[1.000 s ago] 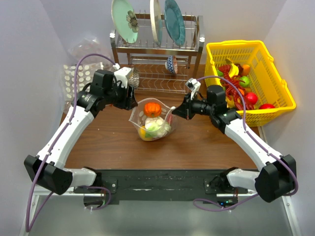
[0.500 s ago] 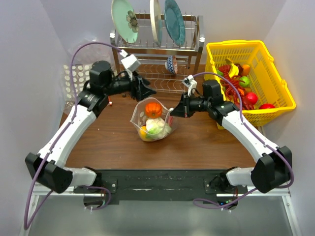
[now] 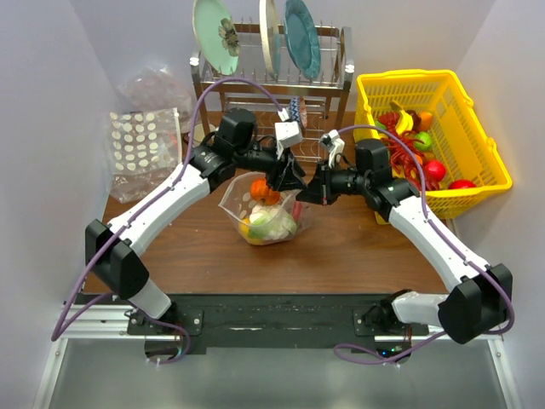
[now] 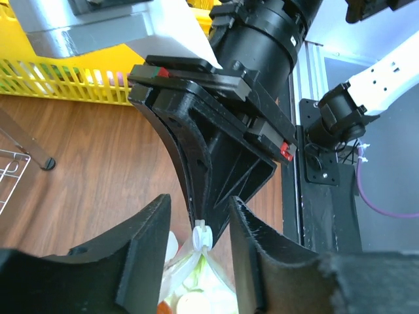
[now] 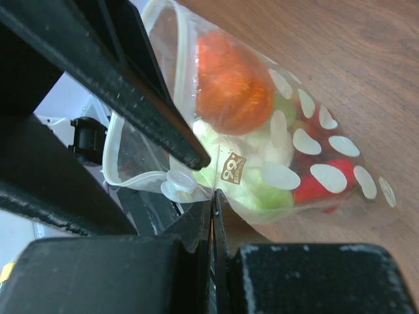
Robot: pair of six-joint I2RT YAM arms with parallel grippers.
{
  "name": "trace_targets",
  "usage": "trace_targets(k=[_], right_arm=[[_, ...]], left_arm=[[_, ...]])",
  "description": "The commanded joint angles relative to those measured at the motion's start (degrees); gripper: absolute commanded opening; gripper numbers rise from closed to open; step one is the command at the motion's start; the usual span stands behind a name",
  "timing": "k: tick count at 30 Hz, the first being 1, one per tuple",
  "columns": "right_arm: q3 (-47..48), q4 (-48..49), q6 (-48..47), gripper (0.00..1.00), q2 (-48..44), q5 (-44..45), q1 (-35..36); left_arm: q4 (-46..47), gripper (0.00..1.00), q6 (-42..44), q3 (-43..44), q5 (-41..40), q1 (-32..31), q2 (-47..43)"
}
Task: Place the food in the zip-top bag and seal the zipper
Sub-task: Zip the zipper food storage bag at the center of the board.
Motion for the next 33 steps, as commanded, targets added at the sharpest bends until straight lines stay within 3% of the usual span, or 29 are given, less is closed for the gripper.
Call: trace_targets(k=[1,9,15,23,26,27,30,32,33], right_arm=[[2.4,2.0,0.6,0.00,-2.1,-2.3,0.0],[2.2,2.6,1.1,0.00,-2.5,-2.5,0.0],[2.0,3.0,1.4,0.00,-2.4,-2.6,0.2],[1.5,3.2,1.5,0.00,-2.7,-2.6,0.0],[1.4,3.3,1.5,0.00,-2.9,-2.6,0.2],[1.3,3.3,1.5,0.00,-2.9,-2.6,0.0],[1.3,3.4,1.7,0.00,-2.9,-2.6,0.1],[1.3,3.4,1.8,0.00,-3.0,-2.5,0.1],[1.3,3.4,1.8,0.00,-3.1,-2.5,0.0]], left_arm=[[0.1,0.44,3.9,0.0,1.3,-0.5,-3.0],[-1.5,0.40,5.3,-2.2,0.7,-0.8,-3.8],[-1.9,0.44,5.6,-3.8,-0.4,-1.1,-4.8],[-2.5,0.28,5.4,-4.1,-2.6,-1.7,-4.2],[-2.9,0.19,5.3,-3.7,-5.1,-1.9,-3.7],[-3.2,0.12,5.4,-3.4,-5.3,-2.0,-3.3],[-3.7,0.06,5.4,-2.8,-6.0,-2.2,-3.0],[-4.1,0.11,5.5,-2.8,-6.1,-2.2,-3.1],[-4.2,0.18,5.7,-3.0,-5.9,-2.2,-3.5]])
